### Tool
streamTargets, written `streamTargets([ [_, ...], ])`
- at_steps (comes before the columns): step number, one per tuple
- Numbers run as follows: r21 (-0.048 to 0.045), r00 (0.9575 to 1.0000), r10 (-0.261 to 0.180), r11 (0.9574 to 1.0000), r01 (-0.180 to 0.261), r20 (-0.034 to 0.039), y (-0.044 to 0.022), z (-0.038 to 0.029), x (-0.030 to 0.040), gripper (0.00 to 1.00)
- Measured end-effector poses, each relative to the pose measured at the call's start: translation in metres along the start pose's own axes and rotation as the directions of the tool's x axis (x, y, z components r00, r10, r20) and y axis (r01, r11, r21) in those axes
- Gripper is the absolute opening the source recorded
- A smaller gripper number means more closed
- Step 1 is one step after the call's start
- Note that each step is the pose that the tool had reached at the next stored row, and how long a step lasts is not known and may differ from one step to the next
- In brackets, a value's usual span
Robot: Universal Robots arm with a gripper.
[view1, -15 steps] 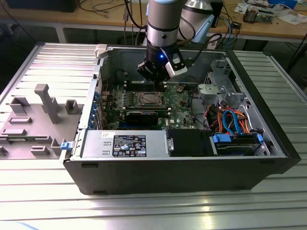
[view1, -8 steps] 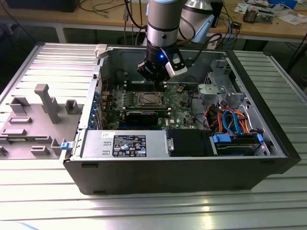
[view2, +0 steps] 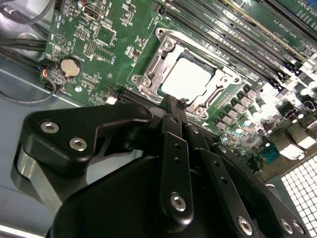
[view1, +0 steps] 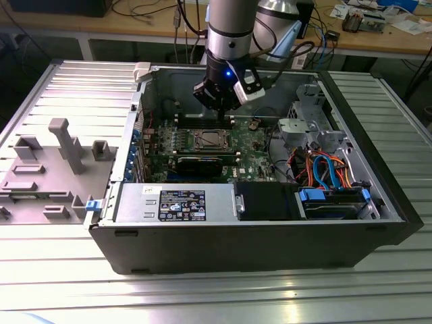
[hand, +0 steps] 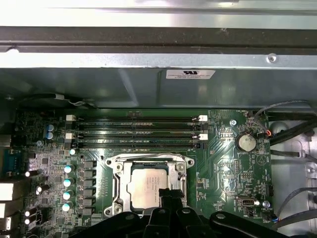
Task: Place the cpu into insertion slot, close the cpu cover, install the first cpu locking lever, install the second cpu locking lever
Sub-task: 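Install the second cpu locking lever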
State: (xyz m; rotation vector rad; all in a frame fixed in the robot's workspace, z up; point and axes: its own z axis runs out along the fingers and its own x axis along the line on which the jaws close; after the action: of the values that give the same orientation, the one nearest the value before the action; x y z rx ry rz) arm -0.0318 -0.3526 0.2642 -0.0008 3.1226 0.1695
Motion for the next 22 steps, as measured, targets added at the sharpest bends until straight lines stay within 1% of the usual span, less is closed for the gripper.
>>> streamTargets([
  [2, -0.0001, 1.0000, 0.000, 1.0000, 0.000, 0.0000, -0.0023, -0.0002, 0.0001, 0.11],
  [3, 0.0000, 1.0000, 0.000, 1.0000, 0.000, 0.0000, -0.0045, -0.0004, 0.0001, 0.11],
  [4, -0.0002, 1.0000, 0.000, 1.0000, 0.000, 0.0001, -0.0049, -0.0005, 0.0001, 0.11],
  [19, -0.0001, 1.0000, 0.000, 1.0000, 0.000, 0.0000, -0.0057, -0.0006, 0.0001, 0.11],
  [22, 0.0024, 1.0000, 0.000, 1.0000, 0.000, 0.0001, -0.0058, -0.0005, 0.0000, 0.11],
])
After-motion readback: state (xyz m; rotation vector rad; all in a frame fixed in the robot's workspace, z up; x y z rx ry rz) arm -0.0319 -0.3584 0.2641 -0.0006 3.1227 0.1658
